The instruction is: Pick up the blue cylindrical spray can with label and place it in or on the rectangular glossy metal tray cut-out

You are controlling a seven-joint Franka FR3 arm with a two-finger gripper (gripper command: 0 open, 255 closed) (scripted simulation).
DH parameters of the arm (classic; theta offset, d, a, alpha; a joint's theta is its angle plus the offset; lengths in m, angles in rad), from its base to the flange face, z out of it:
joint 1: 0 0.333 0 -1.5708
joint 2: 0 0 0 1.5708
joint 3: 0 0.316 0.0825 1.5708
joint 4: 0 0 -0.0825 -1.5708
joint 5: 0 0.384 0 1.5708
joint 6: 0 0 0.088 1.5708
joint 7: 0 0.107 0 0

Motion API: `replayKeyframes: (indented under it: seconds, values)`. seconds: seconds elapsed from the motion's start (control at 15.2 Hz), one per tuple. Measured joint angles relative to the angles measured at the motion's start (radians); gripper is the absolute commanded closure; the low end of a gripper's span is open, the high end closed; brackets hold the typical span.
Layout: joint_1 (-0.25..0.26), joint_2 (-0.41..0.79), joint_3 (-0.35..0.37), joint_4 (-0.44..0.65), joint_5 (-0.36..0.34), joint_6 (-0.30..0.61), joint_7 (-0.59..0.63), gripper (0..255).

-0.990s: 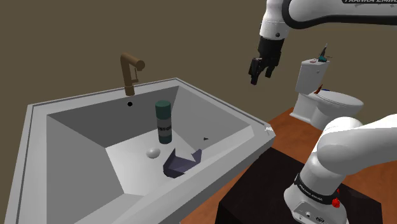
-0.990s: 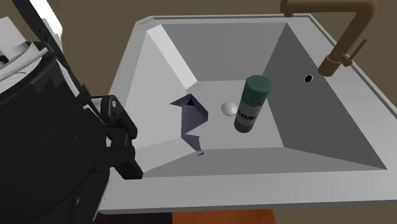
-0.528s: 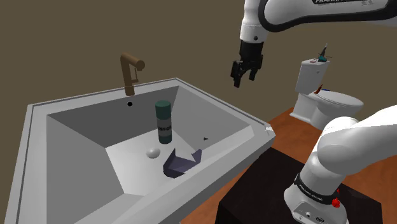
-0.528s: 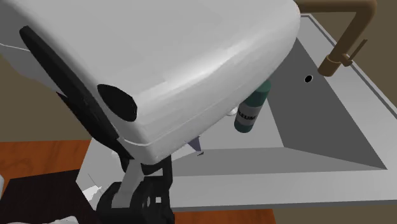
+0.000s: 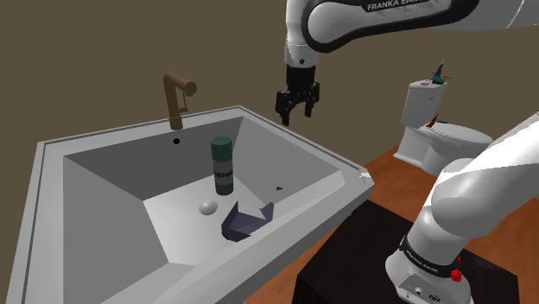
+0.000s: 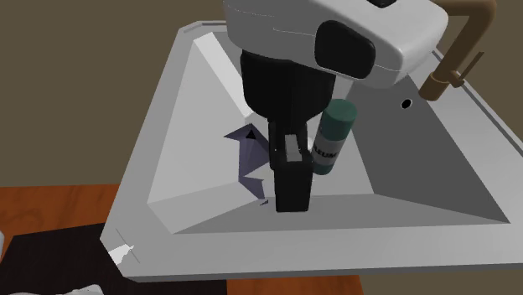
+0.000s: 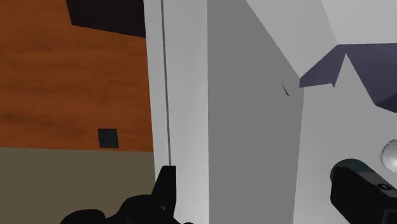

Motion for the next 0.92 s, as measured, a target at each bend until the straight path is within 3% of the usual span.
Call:
replayKeyframes:
  seconds: [0.59, 0.92]
  values:
    - [0.030, 0.346, 0.086, 0.287, -0.020, 0.019, 0.131, 0]
    - [0.068, 0.558, 0.114, 0.502, -0.057, -0.009, 0.197, 0]
